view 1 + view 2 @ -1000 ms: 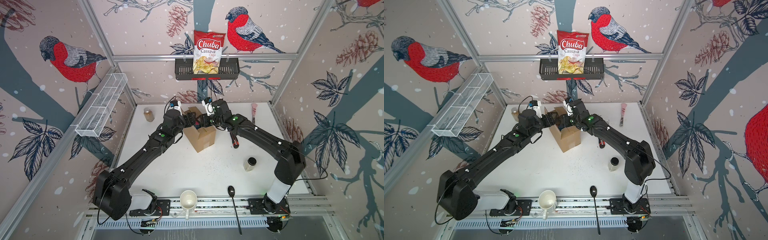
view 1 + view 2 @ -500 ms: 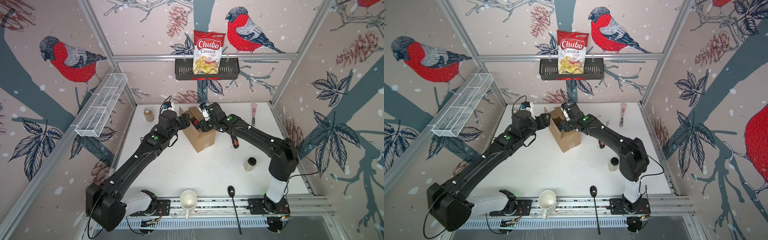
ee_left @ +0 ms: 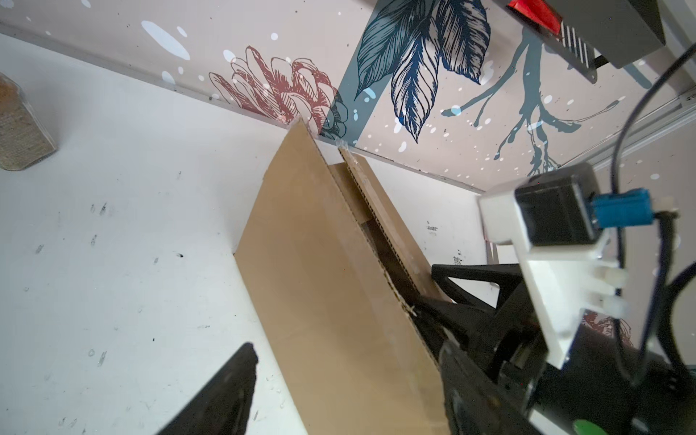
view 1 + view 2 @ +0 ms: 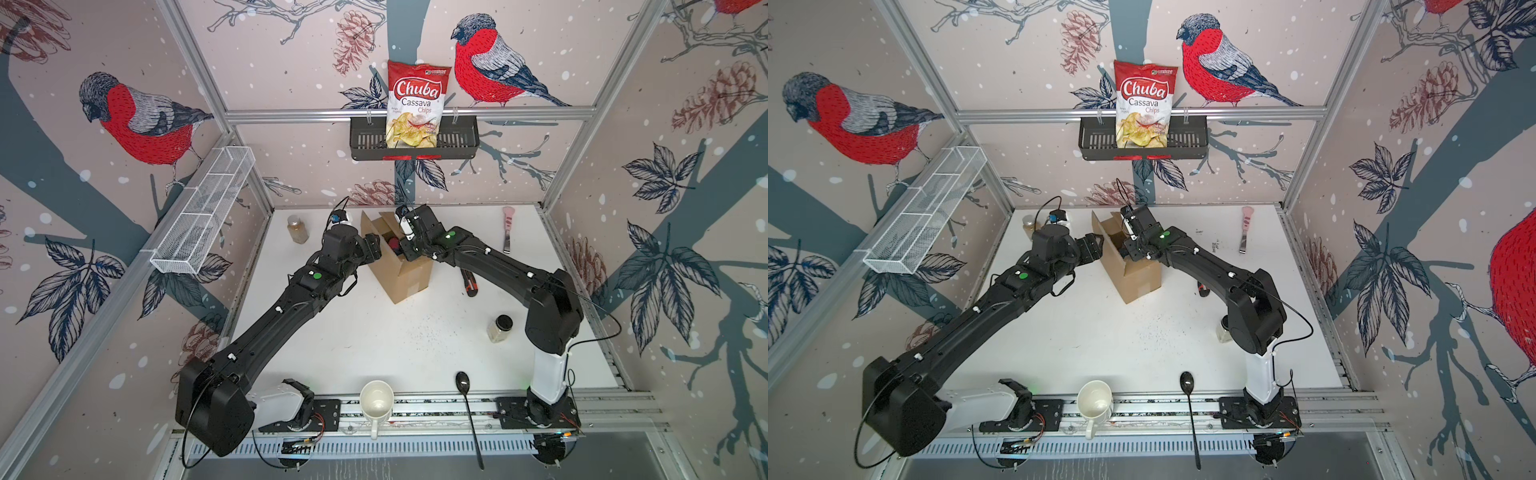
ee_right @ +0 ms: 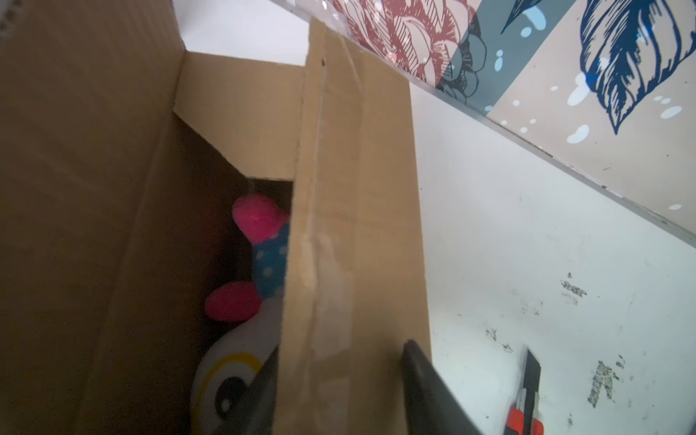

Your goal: Unpack the express box

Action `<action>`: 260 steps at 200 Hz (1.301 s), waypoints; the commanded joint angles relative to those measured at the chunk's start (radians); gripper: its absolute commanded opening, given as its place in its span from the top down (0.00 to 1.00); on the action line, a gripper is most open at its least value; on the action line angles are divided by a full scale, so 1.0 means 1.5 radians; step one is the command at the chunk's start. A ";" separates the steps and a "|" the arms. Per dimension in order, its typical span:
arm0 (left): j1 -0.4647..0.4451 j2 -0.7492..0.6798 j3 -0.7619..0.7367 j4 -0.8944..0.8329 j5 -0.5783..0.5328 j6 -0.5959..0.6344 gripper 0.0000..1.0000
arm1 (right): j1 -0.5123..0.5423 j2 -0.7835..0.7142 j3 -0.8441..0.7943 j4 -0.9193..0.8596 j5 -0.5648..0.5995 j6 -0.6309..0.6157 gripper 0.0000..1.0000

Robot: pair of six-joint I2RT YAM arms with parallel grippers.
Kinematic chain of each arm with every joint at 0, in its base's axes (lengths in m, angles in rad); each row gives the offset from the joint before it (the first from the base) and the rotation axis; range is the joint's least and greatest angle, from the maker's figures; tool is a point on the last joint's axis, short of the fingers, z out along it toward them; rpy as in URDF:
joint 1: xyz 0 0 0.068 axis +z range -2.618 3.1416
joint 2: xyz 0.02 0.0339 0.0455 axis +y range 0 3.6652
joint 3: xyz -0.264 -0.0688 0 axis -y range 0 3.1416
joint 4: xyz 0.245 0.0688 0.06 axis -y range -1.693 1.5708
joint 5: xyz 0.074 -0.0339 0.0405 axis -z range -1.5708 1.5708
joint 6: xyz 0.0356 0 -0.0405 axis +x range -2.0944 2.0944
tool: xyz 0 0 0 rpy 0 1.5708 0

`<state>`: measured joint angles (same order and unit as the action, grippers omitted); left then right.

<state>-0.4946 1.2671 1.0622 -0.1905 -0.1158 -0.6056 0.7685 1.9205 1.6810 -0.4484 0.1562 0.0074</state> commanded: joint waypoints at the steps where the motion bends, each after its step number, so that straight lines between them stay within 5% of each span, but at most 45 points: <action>1: 0.001 0.016 0.006 0.025 0.023 0.002 0.24 | -0.009 -0.012 0.005 -0.001 -0.020 0.024 0.72; 44: 0.000 0.071 0.053 0.016 0.041 0.021 0.20 | -0.019 -0.021 0.018 -0.021 -0.066 0.044 0.86; 104: 0.000 0.136 0.146 -0.061 0.028 0.042 0.08 | -0.015 -0.024 0.041 -0.066 -0.082 0.080 0.93; 149: -0.001 0.172 0.207 -0.180 -0.002 0.064 0.24 | -0.014 -0.034 0.048 -0.087 -0.083 0.109 0.94; 195: -0.001 0.190 0.249 -0.277 -0.036 0.090 0.26 | -0.009 -0.039 0.057 -0.108 -0.072 0.144 0.94; 227: -0.001 0.198 0.237 -0.274 -0.041 0.091 0.27 | -0.009 -0.048 0.042 -0.101 -0.086 0.172 0.95; 260: -0.001 0.195 0.222 -0.269 -0.041 0.084 0.42 | -0.025 -0.082 -0.003 -0.060 -0.122 0.194 0.96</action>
<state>-0.4957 1.5646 1.4044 -0.5728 -0.1612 -0.4862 0.7448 1.8309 1.7115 -0.5823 0.0280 0.2485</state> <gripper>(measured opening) 0.615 0.045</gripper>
